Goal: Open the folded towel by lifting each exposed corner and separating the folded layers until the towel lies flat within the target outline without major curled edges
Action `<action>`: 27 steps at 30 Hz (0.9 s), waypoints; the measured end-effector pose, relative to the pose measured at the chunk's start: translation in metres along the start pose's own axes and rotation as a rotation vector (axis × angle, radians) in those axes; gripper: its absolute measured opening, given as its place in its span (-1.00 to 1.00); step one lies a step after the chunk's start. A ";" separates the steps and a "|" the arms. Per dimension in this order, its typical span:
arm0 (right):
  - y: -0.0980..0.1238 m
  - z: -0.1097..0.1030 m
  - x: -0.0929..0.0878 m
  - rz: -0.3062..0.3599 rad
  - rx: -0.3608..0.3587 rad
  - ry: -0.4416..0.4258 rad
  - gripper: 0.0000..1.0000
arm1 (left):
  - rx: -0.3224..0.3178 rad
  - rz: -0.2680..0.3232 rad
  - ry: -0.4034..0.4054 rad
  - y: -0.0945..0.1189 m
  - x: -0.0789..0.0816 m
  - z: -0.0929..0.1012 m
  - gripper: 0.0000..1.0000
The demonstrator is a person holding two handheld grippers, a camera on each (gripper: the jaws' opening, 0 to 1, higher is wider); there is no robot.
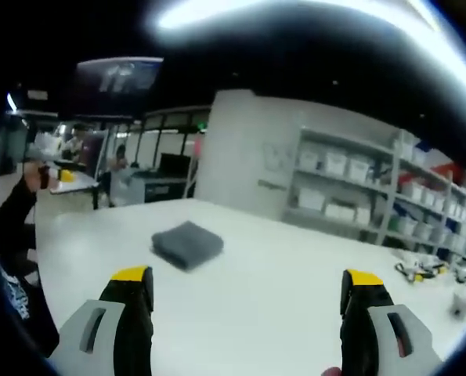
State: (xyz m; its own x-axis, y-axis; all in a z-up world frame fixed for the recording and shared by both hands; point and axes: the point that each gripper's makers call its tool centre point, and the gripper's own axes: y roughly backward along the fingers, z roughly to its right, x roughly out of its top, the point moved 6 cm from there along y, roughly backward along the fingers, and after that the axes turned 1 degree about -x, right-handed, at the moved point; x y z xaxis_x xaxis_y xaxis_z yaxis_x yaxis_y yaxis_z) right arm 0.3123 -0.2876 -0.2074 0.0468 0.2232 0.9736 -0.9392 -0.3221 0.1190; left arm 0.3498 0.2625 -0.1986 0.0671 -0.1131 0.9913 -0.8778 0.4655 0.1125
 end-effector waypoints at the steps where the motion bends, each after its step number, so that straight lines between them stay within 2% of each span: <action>1: -0.001 -0.001 0.000 -0.002 0.003 0.002 1.00 | -0.001 -0.002 -0.006 -0.001 0.000 0.001 0.99; 4: -0.005 -0.001 -0.001 -0.020 0.006 0.013 1.00 | -0.009 -0.006 -0.008 -0.004 -0.001 0.003 0.99; 9: -0.007 0.003 0.001 -0.009 0.004 0.003 1.00 | -0.015 -0.018 -0.004 -0.010 0.001 0.000 0.99; 19: -0.030 0.016 0.008 -0.015 0.008 0.004 1.00 | -0.041 -0.040 0.016 -0.032 -0.005 -0.007 0.99; 27: -0.050 0.012 0.018 -0.024 0.042 0.032 1.00 | -0.065 -0.039 -0.009 -0.042 0.004 -0.005 0.99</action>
State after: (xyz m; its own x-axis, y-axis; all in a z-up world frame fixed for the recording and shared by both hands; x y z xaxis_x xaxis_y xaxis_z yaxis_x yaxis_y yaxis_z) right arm 0.3638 -0.2786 -0.1932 0.0579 0.2607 0.9637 -0.9229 -0.3542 0.1512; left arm 0.3893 0.2472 -0.1987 0.0956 -0.1402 0.9855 -0.8422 0.5163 0.1551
